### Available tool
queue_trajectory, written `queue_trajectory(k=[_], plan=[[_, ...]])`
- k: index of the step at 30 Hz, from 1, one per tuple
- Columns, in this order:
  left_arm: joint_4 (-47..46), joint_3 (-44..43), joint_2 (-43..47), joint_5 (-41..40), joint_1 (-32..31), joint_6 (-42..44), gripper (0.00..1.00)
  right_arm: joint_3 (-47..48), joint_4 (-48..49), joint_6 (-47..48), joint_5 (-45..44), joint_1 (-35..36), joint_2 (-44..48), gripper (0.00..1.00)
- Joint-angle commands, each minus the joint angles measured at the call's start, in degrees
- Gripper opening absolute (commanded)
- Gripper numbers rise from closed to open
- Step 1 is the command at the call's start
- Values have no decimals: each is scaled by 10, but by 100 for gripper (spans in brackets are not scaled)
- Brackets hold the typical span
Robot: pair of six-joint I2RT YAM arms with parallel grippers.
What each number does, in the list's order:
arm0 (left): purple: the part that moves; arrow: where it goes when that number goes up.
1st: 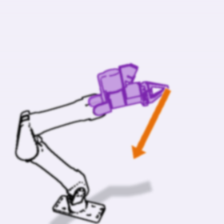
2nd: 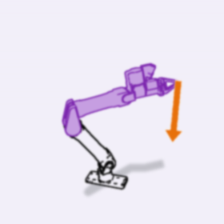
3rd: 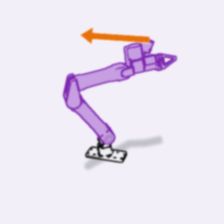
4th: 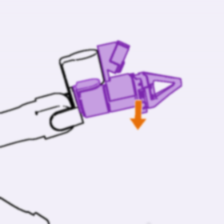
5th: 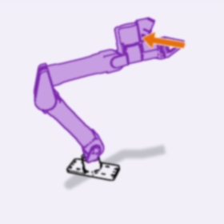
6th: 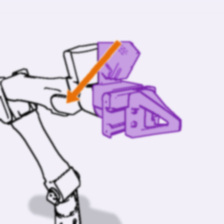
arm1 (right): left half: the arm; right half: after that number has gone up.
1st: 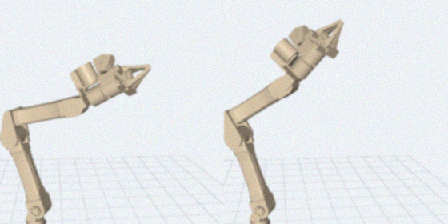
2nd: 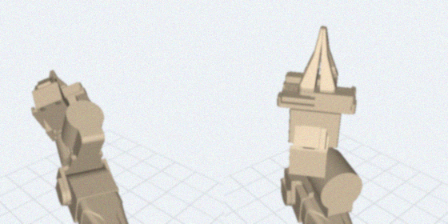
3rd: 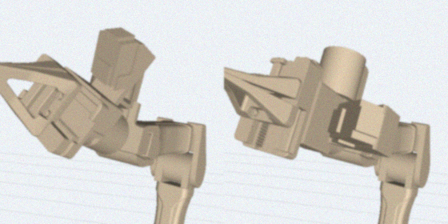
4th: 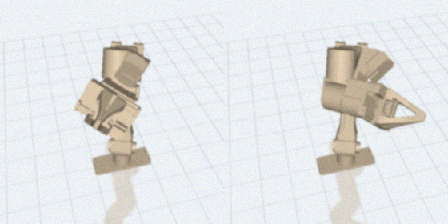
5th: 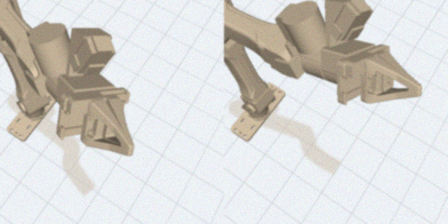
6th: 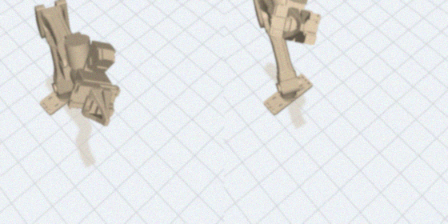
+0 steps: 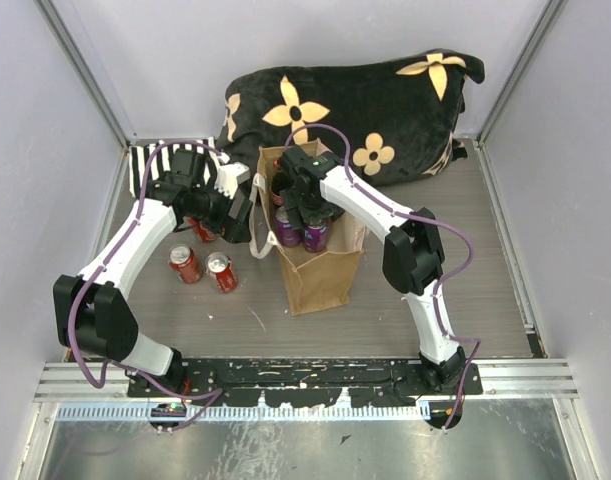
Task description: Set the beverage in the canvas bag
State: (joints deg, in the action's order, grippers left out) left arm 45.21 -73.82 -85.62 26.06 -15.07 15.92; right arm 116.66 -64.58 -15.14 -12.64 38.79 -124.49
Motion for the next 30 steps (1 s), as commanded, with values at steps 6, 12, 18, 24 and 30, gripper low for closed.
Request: queue_trajectory(k=[6,12,18,24,30], plan=[[-11,2,13,8,3,-2,98,-7,73,12,-29,-5,66,92],[-8,0,18,9,3,-3,98,-24,64,9,-35,-5,105,93],[-6,-5,15,5,3,-9,98,-39,48,8,-46,-5,127,93],[-2,-58,-36,-12,78,-108,98,44,42,10,-57,-5,131,93],[33,-137,-121,-70,126,-69,98,167,21,17,-93,-11,121,100]])
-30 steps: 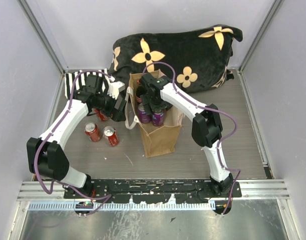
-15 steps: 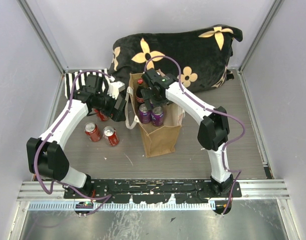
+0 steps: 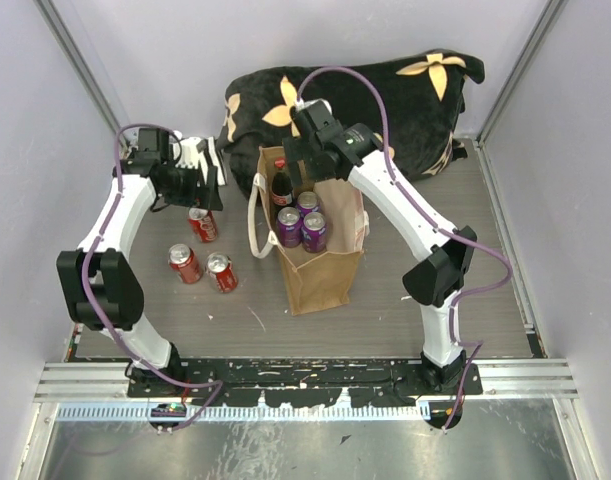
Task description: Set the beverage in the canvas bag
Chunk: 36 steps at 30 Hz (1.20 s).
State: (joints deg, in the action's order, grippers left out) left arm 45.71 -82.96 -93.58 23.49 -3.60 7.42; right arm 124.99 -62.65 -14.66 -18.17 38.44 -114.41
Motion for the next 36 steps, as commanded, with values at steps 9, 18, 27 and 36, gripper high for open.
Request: queue_trajectory(k=[9,18,27,36], plan=[[43,-99,-119,-132,11,50,98,36,15,-1,-22,-44,61,100],[79,-118,-142,-145,11,55,98,-2,24,-2,-18,-55,76,100],[79,-96,-105,-108,-3,59,98,-22,30,-2,-8,-57,76,100],[72,-101,-88,-109,-8,51,98,-33,37,-11,-4,-57,77,100]])
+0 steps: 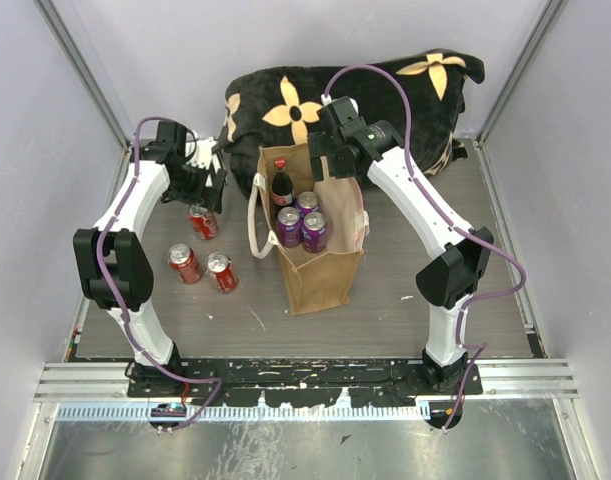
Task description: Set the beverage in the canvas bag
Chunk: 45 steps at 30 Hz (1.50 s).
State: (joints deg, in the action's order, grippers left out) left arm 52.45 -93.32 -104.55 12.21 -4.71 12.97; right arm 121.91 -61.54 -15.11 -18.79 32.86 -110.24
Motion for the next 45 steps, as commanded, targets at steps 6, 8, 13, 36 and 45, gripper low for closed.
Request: queue_trajectory(k=[6,8,13,36,45], plan=[[-3,-14,15,-33,3,-3,98,-7,27,-12,5,-2,34,100],[-6,-16,13,-43,3,-2,98,-11,30,-12,4,-2,35,100],[-9,-12,4,-61,3,1,98,-14,31,-12,5,-1,35,100],[15,7,-46,-51,3,10,20,-53,31,-26,-14,-1,68,100],[43,16,-30,-47,3,8,11,-72,46,-23,-5,-2,72,100]])
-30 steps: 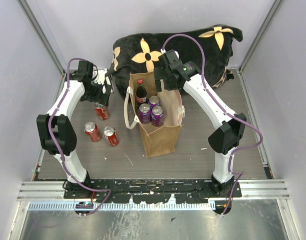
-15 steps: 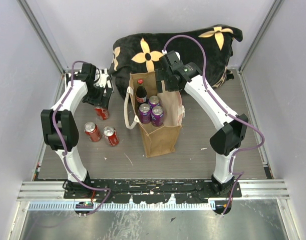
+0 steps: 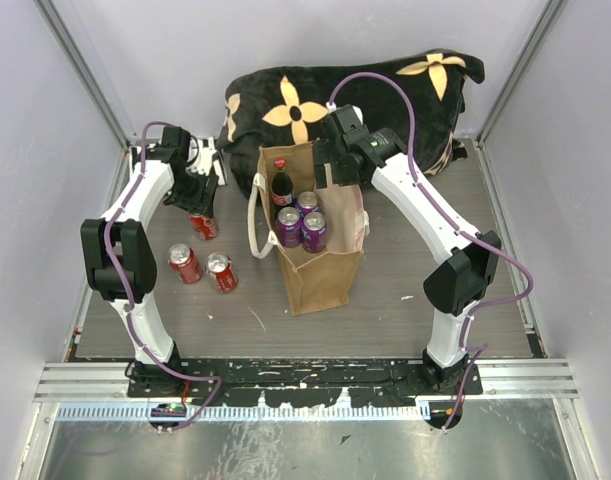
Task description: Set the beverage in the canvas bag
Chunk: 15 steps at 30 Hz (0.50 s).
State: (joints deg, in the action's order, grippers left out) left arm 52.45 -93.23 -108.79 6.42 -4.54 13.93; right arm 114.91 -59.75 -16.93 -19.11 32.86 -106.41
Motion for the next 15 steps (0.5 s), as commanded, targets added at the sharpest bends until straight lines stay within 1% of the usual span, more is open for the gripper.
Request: queue_trajectory(k=[1,2,4,8,11,15], plan=[[42,14,16,8,1,-3,2,-2,29,-2,-2,-2,33,100],[40,9,19,4,1,-5,0,-1,29,-1,-1,-2,32,100],[40,-10,24,-3,1,-9,0,1,29,2,-1,-2,31,100],[43,-78,33,-5,2,-23,0,0,30,4,-9,-2,34,100],[52,-154,32,10,2,-42,0,-1,31,4,-17,-5,39,100],[58,-277,17,68,2,-79,0,3,36,1,-12,-13,40,100]])
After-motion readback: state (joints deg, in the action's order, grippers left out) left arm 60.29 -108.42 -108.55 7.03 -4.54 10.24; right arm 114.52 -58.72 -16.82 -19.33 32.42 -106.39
